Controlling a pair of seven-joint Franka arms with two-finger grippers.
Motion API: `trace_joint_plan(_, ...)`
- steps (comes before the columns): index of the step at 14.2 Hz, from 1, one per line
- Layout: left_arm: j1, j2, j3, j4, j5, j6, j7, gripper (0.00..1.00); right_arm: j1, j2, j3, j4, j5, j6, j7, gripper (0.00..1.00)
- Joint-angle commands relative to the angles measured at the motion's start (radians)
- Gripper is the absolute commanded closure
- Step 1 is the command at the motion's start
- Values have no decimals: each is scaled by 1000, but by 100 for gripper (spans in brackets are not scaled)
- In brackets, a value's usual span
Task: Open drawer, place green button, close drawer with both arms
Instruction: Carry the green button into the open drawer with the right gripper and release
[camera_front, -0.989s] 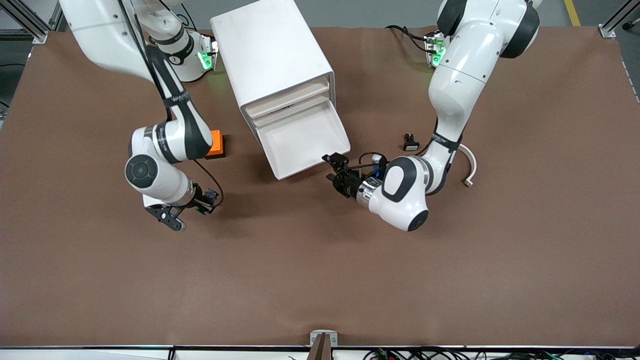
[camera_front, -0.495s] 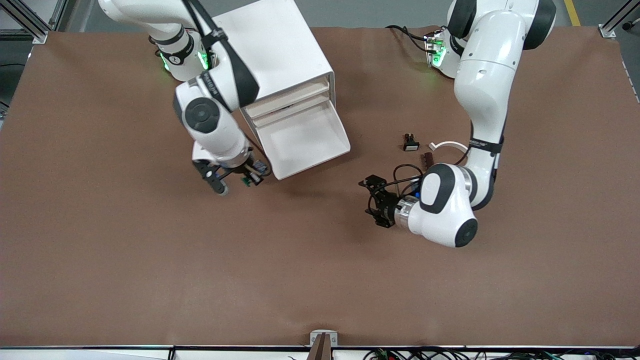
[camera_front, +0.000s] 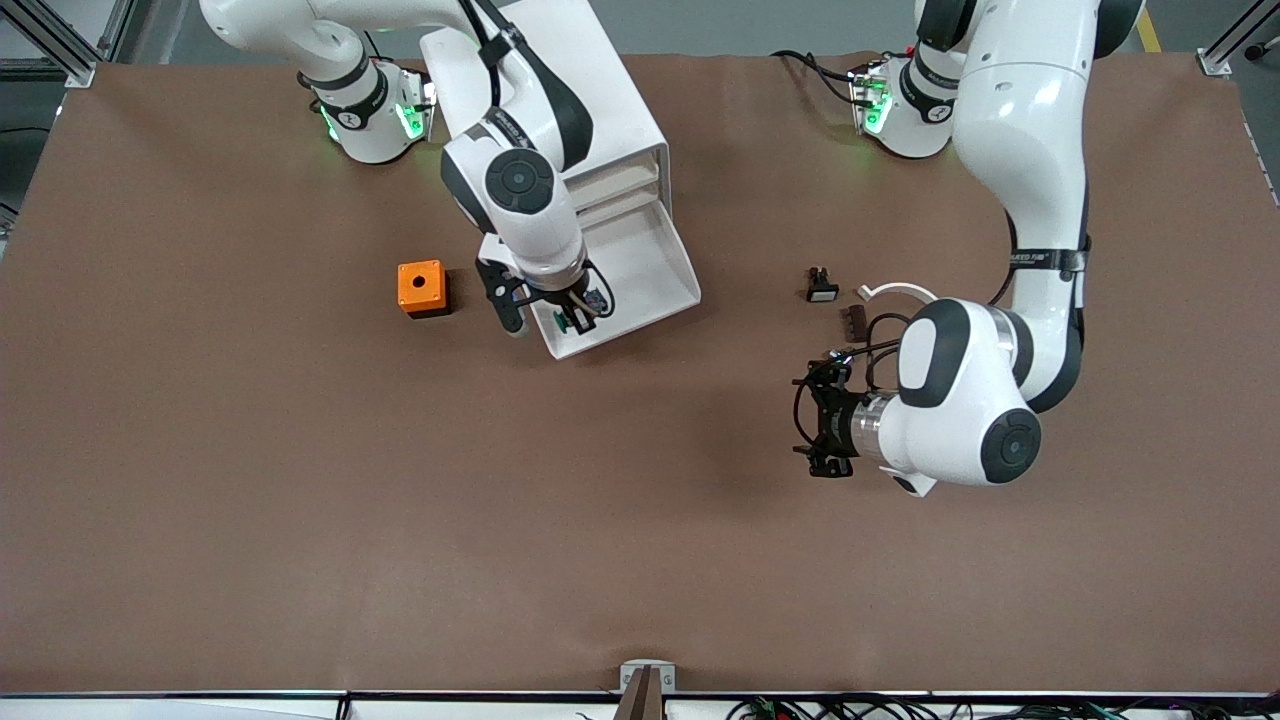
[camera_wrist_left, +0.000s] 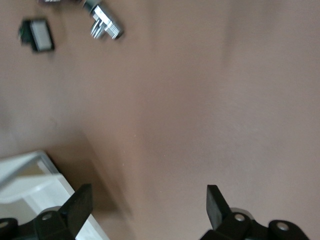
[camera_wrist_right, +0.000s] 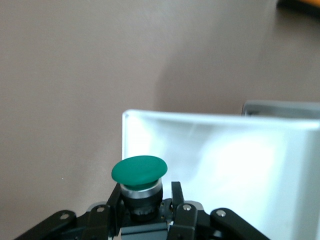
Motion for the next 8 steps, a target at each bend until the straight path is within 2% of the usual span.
trace_joint_plan(1, -19, -33, 3, -22, 100, -4, 179, 0, 42, 39, -12, 10, 0, 18, 79, 100)
trace_joint_plan(2, -25, -34, -2, -24, 140, -4, 237, 0, 30, 42, -11, 12, 4, 18, 54, 60)
trace_joint_plan(3, -30, -32, -7, -25, 166, -2, 301, 0, 43, 52, -11, 15, 8, 21, 39, 41)
trace_joint_plan(4, -42, -29, -10, -30, 169, 1, 348, 0, 45, 55, -11, 22, 9, 19, 36, 30)
trace_joint_plan(5, -48, -26, -11, -33, 171, 10, 389, 0, 46, 56, -11, 25, 11, 18, 34, 3)
trace_joint_plan(6, -53, -21, -13, -38, 171, 21, 420, 0, 45, 56, -11, 36, 12, 10, 20, 0)
trace_joint_plan(8, -91, -20, -14, -71, 171, 70, 481, 0, 31, 54, -11, 64, 12, -16, -41, 0)
